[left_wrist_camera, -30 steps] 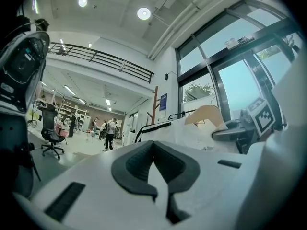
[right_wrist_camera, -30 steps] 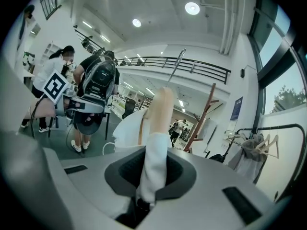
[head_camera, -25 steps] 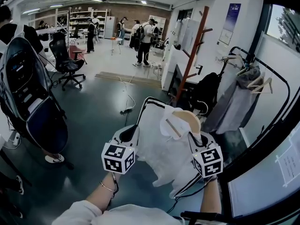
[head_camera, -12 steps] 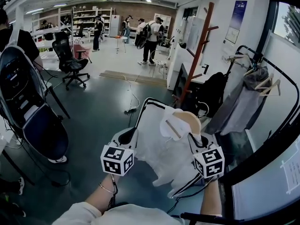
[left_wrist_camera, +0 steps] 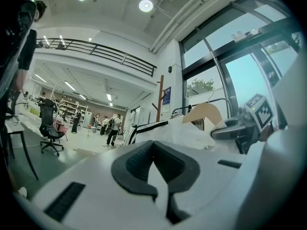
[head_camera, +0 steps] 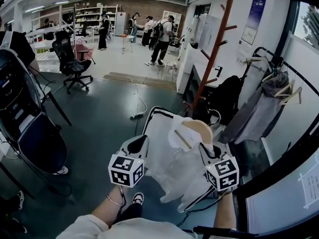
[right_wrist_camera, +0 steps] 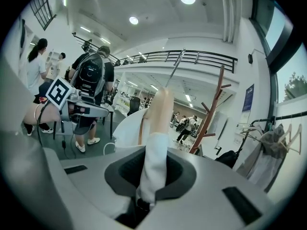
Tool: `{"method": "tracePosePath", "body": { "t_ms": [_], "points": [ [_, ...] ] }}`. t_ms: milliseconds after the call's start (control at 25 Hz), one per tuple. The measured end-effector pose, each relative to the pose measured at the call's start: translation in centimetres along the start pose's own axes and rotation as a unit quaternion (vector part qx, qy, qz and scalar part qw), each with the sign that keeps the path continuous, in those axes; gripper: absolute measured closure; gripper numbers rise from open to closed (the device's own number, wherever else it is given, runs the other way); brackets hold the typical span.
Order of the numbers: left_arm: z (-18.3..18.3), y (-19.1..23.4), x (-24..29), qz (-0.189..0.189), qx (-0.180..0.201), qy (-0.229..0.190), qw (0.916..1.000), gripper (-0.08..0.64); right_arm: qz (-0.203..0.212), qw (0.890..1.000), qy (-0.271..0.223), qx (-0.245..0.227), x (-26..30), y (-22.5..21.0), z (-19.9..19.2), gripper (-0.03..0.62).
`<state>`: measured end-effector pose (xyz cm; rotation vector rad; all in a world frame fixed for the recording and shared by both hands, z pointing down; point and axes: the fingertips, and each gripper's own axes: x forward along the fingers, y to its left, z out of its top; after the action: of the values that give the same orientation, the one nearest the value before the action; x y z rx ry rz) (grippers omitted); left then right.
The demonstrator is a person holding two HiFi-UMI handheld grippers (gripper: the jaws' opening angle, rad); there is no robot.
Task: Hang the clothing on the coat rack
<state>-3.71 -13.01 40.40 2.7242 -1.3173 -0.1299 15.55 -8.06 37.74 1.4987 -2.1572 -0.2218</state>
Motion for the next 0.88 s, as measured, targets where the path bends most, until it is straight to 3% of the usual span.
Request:
{"method": "tracePosePath", "body": {
  "t_ms": [440, 680, 880],
  "points": [
    [0.6, 3.3, 9.5, -0.023, -0.025, -0.013, 0.9993, 0.552, -0.011, 1.0, 0.014, 0.009, 5.4, -5.6, 0.4, 0.546],
    [2.4, 4.5, 14.7, -0.042, -0.018, -0.022, 0.9987, 0.552, -0.025, 0.999, 0.023, -0.007, 9.1, -9.1, 1.4, 0.546],
    [3.2, 6.5, 18.0, -0.045, -0.014, -0.023, 0.9986, 0.552, -0.026, 1.0, 0.015, 0.009, 12.1, -11.2, 1.7, 0.546]
  ]
}}
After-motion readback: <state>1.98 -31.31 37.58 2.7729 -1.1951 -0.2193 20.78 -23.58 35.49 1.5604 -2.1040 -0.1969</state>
